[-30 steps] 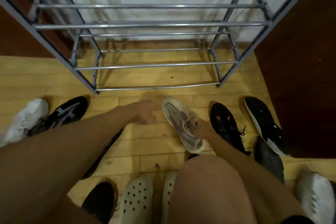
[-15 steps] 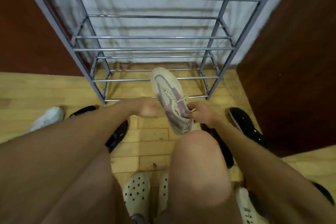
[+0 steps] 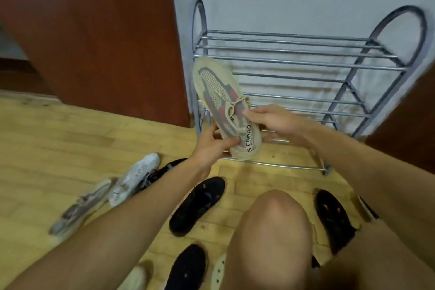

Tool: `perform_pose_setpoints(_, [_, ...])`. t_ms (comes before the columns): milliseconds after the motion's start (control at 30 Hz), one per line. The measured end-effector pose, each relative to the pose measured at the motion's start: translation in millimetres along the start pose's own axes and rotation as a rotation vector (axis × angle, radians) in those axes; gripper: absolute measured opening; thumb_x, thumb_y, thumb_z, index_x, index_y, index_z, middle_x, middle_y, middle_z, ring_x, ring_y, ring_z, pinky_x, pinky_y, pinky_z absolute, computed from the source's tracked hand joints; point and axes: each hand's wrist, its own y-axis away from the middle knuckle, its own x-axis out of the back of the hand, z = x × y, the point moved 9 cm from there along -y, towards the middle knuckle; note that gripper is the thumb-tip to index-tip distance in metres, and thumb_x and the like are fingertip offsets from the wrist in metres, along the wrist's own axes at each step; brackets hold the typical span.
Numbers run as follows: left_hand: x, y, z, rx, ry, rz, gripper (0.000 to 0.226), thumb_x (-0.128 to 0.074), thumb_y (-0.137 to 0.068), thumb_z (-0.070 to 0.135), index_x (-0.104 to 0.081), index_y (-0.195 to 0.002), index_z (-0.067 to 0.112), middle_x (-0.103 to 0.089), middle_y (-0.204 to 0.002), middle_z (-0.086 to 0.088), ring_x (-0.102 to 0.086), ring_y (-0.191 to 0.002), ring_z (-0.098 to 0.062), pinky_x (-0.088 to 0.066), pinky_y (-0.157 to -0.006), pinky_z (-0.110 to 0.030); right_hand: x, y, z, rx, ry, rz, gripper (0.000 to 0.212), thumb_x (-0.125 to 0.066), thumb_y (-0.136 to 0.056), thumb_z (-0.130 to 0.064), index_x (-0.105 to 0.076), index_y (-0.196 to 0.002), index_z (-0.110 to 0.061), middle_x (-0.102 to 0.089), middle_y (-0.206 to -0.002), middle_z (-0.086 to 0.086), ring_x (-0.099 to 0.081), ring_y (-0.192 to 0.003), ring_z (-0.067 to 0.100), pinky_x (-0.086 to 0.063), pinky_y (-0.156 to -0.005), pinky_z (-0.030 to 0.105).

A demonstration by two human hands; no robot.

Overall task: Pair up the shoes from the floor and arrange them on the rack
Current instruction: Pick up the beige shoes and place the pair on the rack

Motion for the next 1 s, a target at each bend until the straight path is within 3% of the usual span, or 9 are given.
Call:
perform_pose_setpoints(100, [35,21,-6,0.012,0.012,0.028,0.051,-0.073,-0.079,0.007,-0.055,-0.126,0.017,-0.068,-0.111,-0.012,-0.070,-0.094,-0.026,-0.059,-0.075,-0.035,-44,-4,-16,-0.007,0.170,-0.098,0.024,-0.070,-0.085,-0.038,-0.064,-0.106,-0.028,-0.070,-0.100,-0.005,-0.065,-0.091,0.015,-0.053,-0.077,0.036])
perform_pose_setpoints(233, [81,49,-26,0.077,-0.003,0.038,0.045,-0.073,-0.081,0.016,-0.058,-0.124,0.014,-0.068,-0.116,-0.015,-0.069,-0.100,-0.028,-0.058,-0.080,-0.036,-96,-17,-12,-0.100,0.162,-0.146,0.039,-0.078,-0.079,-0.020,-0.065,-0.116,-0.016,-0.072,-0.111,0.005,-0.069,-0.101,0.024,-0.057,-0.089,0.047])
perform_pose_setpoints(367, [124,79,-68,0.196,0.143,0.036,0.037,-0.064,-0.089,0.029,-0.060,-0.124,0.016,-0.069,-0.118,-0.008,-0.066,-0.100,-0.024,-0.053,-0.086,-0.034,-157,-26,-6,-0.162,0.163,-0.206,0.041,-0.074,-0.083,-0.012,-0.063,-0.121,-0.008,-0.070,-0.116,0.011,-0.067,-0.105,0.027,-0.057,-0.086,0.044])
perform_pose_setpoints(433, [150,94,-96,0.262,0.174,0.093,0.040,-0.058,-0.092,0.034,-0.059,-0.127,0.015,-0.067,-0.122,-0.008,-0.063,-0.106,-0.025,-0.048,-0.096,-0.037,-187,-31,2,-0.195,0.180,-0.212,0.042,-0.076,-0.081,-0.011,-0.063,-0.121,-0.003,-0.069,-0.116,0.015,-0.067,-0.104,0.031,-0.058,-0.085,0.047])
perform_pose_setpoints(567, [207,128,-145,0.375,0.104,0.261,0.040,-0.054,-0.094,0.030,-0.055,-0.130,0.013,-0.064,-0.122,-0.010,-0.065,-0.108,-0.025,-0.049,-0.097,-0.038,-239,-32,24,-0.250,0.174,-0.209,0.045,-0.078,-0.079,-0.008,-0.061,-0.119,0.004,-0.068,-0.112,0.019,-0.067,-0.103,0.036,-0.057,-0.085,0.051])
perform_pose_setpoints(700, [255,166,-190,0.480,0.072,0.414,0.028,-0.056,-0.094,0.023,-0.057,-0.120,0.013,-0.064,-0.112,-0.009,-0.065,-0.098,-0.025,-0.051,-0.090,-0.035,-279,-31,49,-0.285,0.131,-0.187,0.049,-0.078,-0.079,-0.010,-0.059,-0.123,0.002,-0.067,-0.117,0.019,-0.065,-0.106,0.035,-0.057,-0.086,0.050])
perform_pose_setpoints(833, [292,200,-241,0.600,-0.068,0.509,0.029,-0.053,-0.093,0.015,-0.063,-0.118,0.008,-0.066,-0.101,-0.007,-0.065,-0.088,-0.021,-0.050,-0.080,-0.033,-312,-32,71,-0.288,0.089,-0.171,0.040,-0.075,-0.082,-0.010,-0.064,-0.120,-0.003,-0.068,-0.117,0.016,-0.065,-0.108,0.034,-0.057,-0.087,0.049])
perform_pose_setpoints(1000, [347,204,-263,0.624,-0.313,0.563,0.028,-0.054,-0.091,0.009,-0.064,-0.116,0.001,-0.062,-0.098,-0.008,-0.058,-0.079,-0.016,-0.046,-0.071,-0.025,-341,-38,96,-0.299,0.074,-0.117,0.027,-0.076,-0.081,-0.015,-0.069,-0.107,-0.009,-0.070,-0.110,0.011,-0.066,-0.099,0.028,-0.058,-0.075,0.039])
